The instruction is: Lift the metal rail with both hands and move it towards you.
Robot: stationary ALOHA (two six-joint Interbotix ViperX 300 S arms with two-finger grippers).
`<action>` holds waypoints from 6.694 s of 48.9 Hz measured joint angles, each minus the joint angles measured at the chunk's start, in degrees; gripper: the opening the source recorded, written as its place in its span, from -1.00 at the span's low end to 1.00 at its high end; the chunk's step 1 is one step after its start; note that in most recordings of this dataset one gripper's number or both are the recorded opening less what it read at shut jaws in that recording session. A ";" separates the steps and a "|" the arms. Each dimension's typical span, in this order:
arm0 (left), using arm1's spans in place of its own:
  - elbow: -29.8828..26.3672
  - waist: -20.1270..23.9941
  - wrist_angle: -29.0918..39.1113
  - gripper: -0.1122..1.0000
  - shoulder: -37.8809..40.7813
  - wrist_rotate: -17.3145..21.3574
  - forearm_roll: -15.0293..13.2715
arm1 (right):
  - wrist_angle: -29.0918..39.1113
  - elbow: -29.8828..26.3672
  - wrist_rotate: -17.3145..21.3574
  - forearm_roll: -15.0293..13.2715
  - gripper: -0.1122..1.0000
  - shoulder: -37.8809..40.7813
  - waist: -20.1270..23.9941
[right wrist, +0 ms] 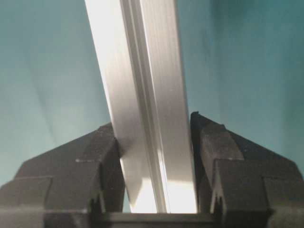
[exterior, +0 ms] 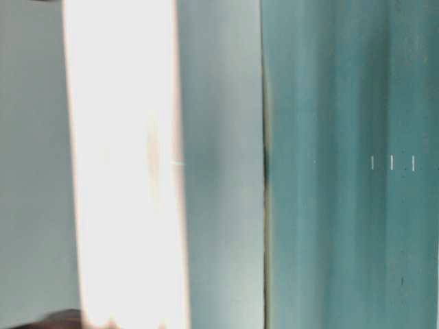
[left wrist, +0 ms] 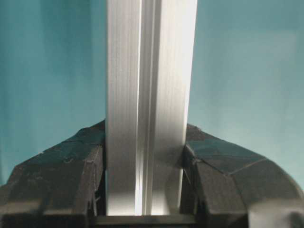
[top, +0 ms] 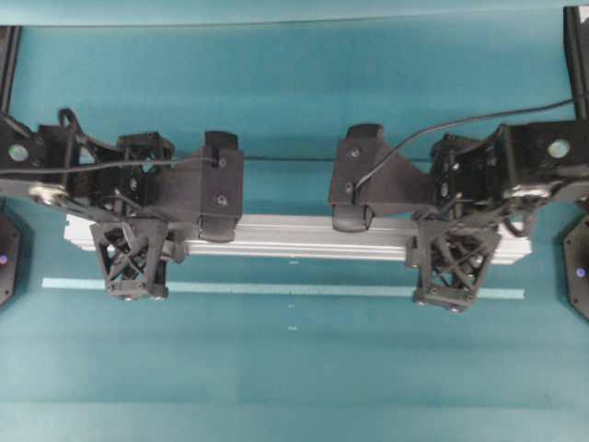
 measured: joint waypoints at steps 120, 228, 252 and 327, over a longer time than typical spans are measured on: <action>16.79 0.26 -34.54 -0.29 16.26 -0.26 0.00 | -34.45 19.69 -1.05 -0.53 -0.10 13.54 0.18; 17.58 0.44 -34.45 0.96 5.80 -1.05 -0.09 | -36.12 20.92 -0.09 -2.02 0.99 2.90 -0.35; 18.11 0.53 -31.29 0.96 -9.14 -1.05 -0.09 | -34.72 21.09 -0.09 -4.04 0.99 -13.71 -1.67; 26.54 0.18 -46.76 0.96 -36.91 0.09 -0.09 | -49.22 31.90 0.09 -4.13 0.99 -43.77 -1.76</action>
